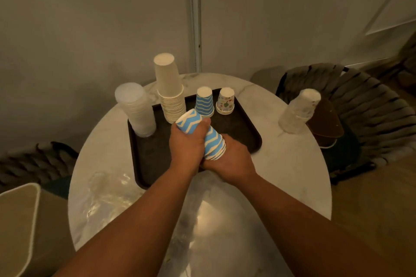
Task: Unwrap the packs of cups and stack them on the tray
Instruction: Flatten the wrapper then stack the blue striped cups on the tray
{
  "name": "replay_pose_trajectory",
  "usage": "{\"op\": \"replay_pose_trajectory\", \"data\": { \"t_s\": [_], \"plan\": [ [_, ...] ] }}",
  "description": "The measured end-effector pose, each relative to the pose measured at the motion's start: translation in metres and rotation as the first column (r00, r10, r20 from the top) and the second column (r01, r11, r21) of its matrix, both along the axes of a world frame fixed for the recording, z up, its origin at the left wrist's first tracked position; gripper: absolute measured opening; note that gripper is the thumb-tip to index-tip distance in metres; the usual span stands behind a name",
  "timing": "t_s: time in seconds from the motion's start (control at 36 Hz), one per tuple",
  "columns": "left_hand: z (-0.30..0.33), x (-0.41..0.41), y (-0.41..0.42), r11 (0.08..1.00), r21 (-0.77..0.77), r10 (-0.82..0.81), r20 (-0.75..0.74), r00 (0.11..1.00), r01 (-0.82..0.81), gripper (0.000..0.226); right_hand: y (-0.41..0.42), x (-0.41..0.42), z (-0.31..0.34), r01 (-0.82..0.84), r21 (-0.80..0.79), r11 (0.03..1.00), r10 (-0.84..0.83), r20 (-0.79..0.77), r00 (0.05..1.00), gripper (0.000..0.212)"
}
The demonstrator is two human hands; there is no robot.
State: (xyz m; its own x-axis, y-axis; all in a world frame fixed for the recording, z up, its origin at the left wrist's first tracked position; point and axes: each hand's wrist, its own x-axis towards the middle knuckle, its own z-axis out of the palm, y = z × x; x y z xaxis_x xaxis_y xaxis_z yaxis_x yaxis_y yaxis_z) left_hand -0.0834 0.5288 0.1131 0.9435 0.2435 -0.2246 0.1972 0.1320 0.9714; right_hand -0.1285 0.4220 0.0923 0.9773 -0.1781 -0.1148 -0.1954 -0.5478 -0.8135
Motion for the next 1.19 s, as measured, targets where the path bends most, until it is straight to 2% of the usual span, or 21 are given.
{"op": "replay_pose_trajectory", "data": {
  "t_s": [0.14,0.22,0.33,0.42,0.64,0.89,1.03,1.08,1.14,1.19],
  "plan": [
    [0.0,0.032,-0.017,0.997,-0.061,-0.044,-0.033,0.998,0.041,0.038,-0.026,0.026,-0.006,0.005,-0.02,1.0,-0.006,-0.014,1.0,0.062],
    [0.007,0.068,-0.022,0.999,-0.029,-0.013,0.044,0.999,0.015,0.037,-0.047,0.045,-0.011,0.01,0.028,1.0,-0.009,-0.056,0.998,0.059],
    [0.021,0.122,-0.028,0.983,0.181,-0.01,0.234,0.972,-0.034,0.058,-0.073,0.069,-0.025,0.041,0.175,0.984,-0.026,-0.091,0.996,0.056],
    [0.022,0.152,-0.036,0.916,0.397,-0.084,0.323,0.943,-0.054,0.062,-0.088,0.085,-0.042,0.073,0.29,0.954,-0.046,-0.098,0.994,0.059],
    [-0.022,0.177,-0.051,0.791,0.612,-0.166,0.217,0.962,-0.002,0.064,-0.108,0.101,-0.063,0.079,0.405,0.911,-0.042,-0.099,0.994,0.055],
    [-0.062,0.181,-0.054,0.726,0.676,-0.179,0.013,0.984,0.123,0.067,-0.111,0.101,-0.065,0.04,0.392,0.919,-0.002,-0.097,0.995,0.052],
    [-0.064,0.175,-0.051,0.746,0.634,-0.202,-0.076,0.976,0.204,0.102,-0.11,0.102,-0.061,0.014,0.396,0.918,0.026,-0.096,0.995,0.051],
    [-0.057,0.164,-0.051,0.754,0.635,-0.181,-0.047,0.982,0.169,0.098,-0.108,0.103,-0.06,0.011,0.406,0.914,0.027,-0.088,0.996,0.05],
    [-0.046,0.144,-0.054,0.773,0.633,-0.116,0.081,0.99,0.038,0.077,-0.106,0.104,-0.059,0.012,0.418,0.908,0.03,-0.092,0.995,0.052],
    [-0.032,0.118,-0.062,0.841,0.537,-0.05,0.207,0.977,-0.07,0.058,-0.104,0.104,-0.058,0.003,0.445,0.895,0.046,-0.1,0.994,0.056]
  ]
}}
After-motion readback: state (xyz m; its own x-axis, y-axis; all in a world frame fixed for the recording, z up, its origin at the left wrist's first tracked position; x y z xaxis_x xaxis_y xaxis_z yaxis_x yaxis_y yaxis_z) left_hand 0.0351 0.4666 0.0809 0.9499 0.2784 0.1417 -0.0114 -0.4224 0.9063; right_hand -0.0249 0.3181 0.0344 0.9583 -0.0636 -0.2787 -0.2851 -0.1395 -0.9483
